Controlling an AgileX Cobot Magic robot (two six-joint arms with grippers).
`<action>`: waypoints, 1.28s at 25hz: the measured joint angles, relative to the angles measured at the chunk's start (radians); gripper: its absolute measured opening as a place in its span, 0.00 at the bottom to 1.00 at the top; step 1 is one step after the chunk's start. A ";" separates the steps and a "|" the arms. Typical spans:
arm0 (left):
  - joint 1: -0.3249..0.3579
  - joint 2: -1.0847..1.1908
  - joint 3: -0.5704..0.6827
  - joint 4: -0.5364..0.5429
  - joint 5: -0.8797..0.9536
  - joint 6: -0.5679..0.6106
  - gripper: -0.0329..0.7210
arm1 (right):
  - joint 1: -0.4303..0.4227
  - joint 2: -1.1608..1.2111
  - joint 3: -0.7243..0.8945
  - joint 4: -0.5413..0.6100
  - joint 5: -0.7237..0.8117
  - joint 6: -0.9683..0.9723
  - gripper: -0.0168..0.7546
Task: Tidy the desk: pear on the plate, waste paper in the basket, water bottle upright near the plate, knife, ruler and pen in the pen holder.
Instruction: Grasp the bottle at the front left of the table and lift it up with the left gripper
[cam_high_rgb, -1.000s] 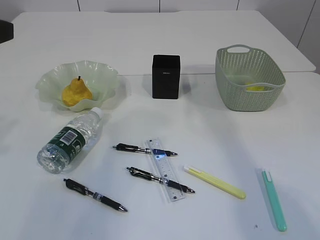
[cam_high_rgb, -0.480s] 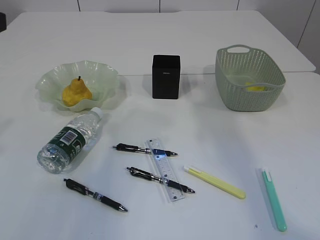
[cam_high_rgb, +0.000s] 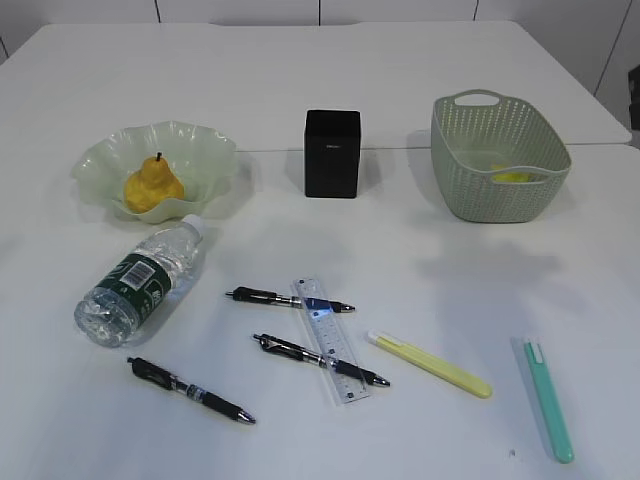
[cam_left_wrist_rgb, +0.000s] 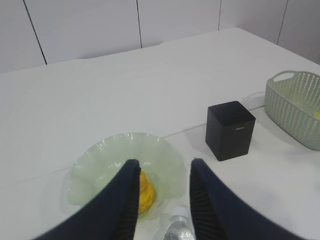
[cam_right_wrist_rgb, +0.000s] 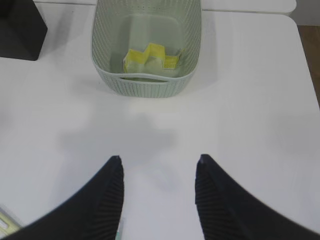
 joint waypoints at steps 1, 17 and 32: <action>0.000 -0.002 0.000 0.000 0.000 0.000 0.36 | 0.000 -0.015 0.038 -0.001 -0.034 0.002 0.48; 0.000 -0.005 0.000 0.000 0.025 0.000 0.36 | 0.000 -0.193 0.473 -0.066 -0.423 0.004 0.48; 0.000 -0.005 0.000 0.007 -0.012 0.000 0.36 | 0.000 -0.275 0.582 -0.068 -0.424 0.004 0.48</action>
